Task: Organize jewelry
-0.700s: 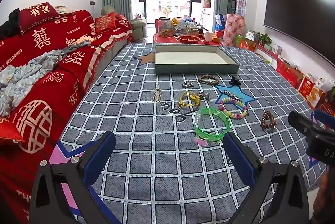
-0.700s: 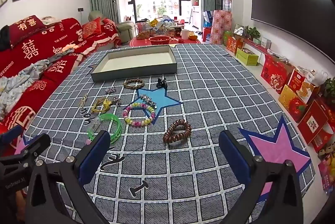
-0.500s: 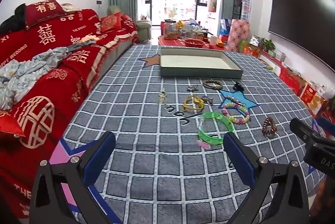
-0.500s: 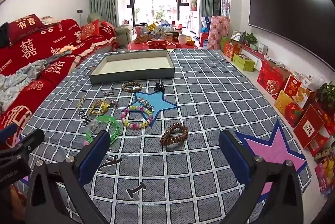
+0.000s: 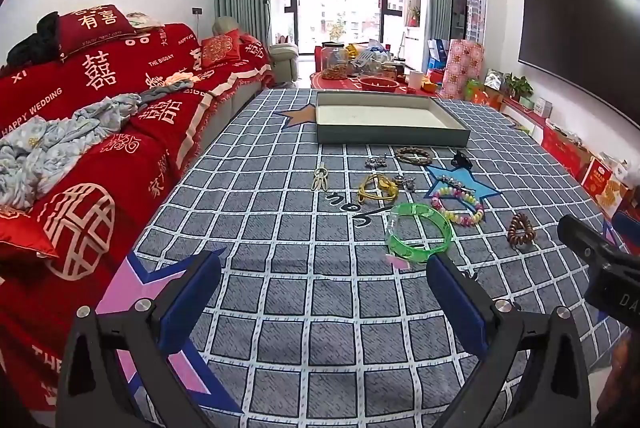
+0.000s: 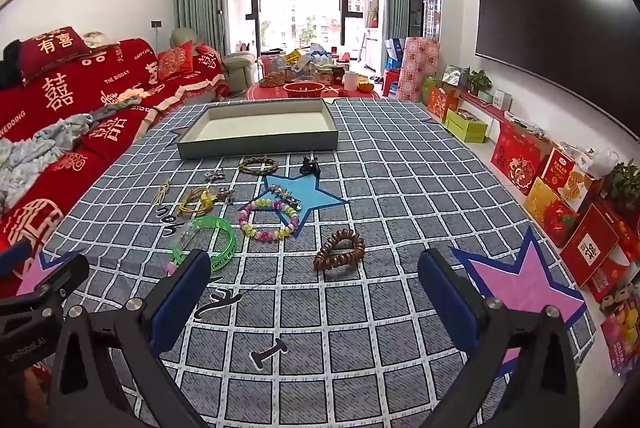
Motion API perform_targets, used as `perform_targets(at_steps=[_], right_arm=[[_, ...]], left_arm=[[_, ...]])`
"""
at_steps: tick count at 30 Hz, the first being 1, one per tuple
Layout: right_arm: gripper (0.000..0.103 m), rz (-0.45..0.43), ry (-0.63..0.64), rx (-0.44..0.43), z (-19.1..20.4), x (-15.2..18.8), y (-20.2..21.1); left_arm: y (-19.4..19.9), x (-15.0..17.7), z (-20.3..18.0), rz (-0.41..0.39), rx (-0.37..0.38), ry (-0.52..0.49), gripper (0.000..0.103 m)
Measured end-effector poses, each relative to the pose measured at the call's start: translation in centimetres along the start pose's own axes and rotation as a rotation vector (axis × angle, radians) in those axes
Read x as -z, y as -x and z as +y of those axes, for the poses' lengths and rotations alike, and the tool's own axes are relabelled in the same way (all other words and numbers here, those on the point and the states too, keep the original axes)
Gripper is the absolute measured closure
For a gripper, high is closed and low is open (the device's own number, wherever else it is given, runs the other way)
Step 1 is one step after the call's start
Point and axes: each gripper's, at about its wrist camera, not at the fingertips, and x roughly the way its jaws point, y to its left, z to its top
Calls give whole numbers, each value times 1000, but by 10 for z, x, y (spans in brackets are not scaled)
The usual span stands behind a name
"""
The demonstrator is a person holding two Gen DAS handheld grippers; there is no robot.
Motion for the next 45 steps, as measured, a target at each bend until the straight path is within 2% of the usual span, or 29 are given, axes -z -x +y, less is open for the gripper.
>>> perform_targets(at_steps=[45], right_arm=[[0,-12,-7,-2,-4,-3,7]], left_arm=[[1,2,2,-3,-2,9,0]])
